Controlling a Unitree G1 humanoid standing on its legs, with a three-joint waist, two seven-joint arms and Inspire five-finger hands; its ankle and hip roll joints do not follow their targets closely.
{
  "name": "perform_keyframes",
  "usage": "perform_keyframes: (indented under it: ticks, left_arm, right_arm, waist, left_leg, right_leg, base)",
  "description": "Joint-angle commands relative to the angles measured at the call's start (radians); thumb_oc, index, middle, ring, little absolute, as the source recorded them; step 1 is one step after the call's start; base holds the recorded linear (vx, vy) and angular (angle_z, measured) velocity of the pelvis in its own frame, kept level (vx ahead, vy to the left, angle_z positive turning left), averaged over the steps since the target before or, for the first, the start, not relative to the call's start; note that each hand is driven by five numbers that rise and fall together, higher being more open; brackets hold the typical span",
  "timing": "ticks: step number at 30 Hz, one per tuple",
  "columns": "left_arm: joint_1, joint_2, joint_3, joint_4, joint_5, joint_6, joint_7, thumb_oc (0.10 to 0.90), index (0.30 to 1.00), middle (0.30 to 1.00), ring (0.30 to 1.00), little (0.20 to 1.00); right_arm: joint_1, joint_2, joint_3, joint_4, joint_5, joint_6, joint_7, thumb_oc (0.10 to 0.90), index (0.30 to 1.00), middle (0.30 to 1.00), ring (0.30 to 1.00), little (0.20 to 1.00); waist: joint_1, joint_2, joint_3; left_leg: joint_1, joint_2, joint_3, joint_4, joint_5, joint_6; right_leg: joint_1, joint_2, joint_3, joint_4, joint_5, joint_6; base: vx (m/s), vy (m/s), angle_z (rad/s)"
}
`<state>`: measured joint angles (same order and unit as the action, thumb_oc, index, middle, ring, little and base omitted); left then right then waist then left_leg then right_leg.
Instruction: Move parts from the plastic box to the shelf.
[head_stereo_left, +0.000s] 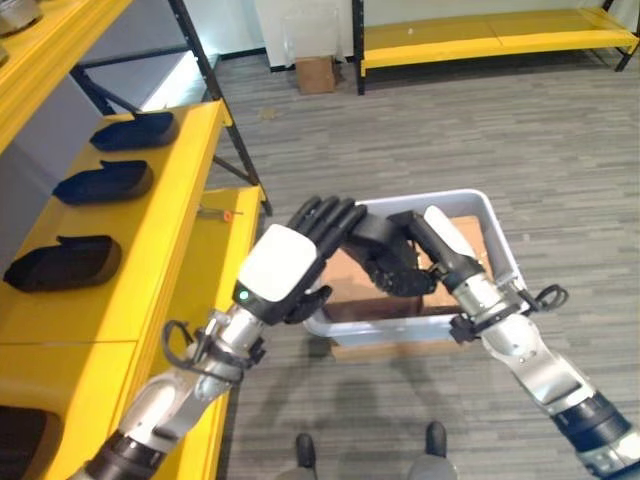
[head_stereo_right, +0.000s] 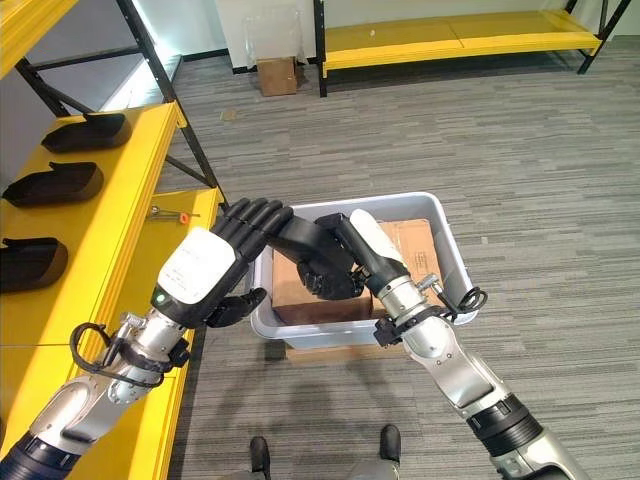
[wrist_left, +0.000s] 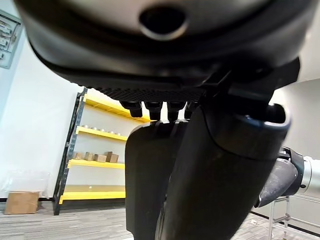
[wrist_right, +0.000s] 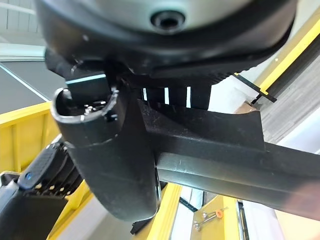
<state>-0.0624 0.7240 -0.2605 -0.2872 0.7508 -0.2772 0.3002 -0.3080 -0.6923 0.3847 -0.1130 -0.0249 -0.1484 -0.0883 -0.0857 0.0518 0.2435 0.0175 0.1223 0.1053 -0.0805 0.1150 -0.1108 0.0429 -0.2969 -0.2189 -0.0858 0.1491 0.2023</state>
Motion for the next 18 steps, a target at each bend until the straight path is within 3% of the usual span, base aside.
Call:
perform_keyframes:
  ticks: [1,8,16,18]
  left_arm:
    - [-0.05,0.041,0.094,-0.086,-0.068,-0.047,0.061,0.9,1.0,1.0,1.0,1.0]
    - [0.001,0.05,0.135,-0.14,-0.092,-0.062,0.061,0.9,1.0,1.0,1.0,1.0]
    - [0.014,0.077,0.14,-0.155,-0.062,-0.062,0.103,0.9,1.0,1.0,1.0,1.0]
    - [-0.1,0.055,0.079,-0.08,-0.074,-0.017,0.105,0.9,1.0,1.0,1.0,1.0]
  right_arm:
    - [-0.091,0.032,-0.068,-0.172,0.087,-0.134,-0.017,0.4,0.3,0.3,0.3,0.3]
    - [-0.063,0.016,-0.083,-0.177,0.097,-0.141,-0.012,0.4,0.3,0.3,0.3,0.3]
    - [-0.068,-0.078,-0.107,-0.235,-0.194,-0.17,-0.123,0.4,0.3,0.3,0.3,0.3]
    - [-0.113,-0.084,-0.065,-0.207,-0.294,-0.152,-0.145,0.4,0.3,0.3,0.3,0.3]
  waist:
    - [0.008,-0.043,-0.076]
    - [0.019,-0.045,-0.072]
    - [0.023,-0.045,-0.071]
    - [0.013,-0.044,-0.072]
  left_leg:
    - [0.081,0.053,0.02,-0.006,-0.083,-0.038]
    - [0.076,0.049,0.014,-0.005,-0.083,-0.037]
    - [0.074,0.044,0.007,-0.005,-0.086,-0.034]
    - [0.075,0.043,0.007,-0.004,-0.087,-0.032]
  right_leg:
    - [-0.051,-0.02,0.041,0.111,-0.071,0.014]
    - [-0.048,-0.024,0.033,0.11,-0.071,0.016]
    - [-0.048,-0.029,0.03,0.112,-0.07,0.02]
    - [-0.05,-0.03,0.031,0.114,-0.069,0.021]
  base:
    - [0.0,0.0,0.0]
    - [-0.01,0.002,0.03]
    - [0.0,0.004,0.02]
    - [0.0,0.0,0.0]
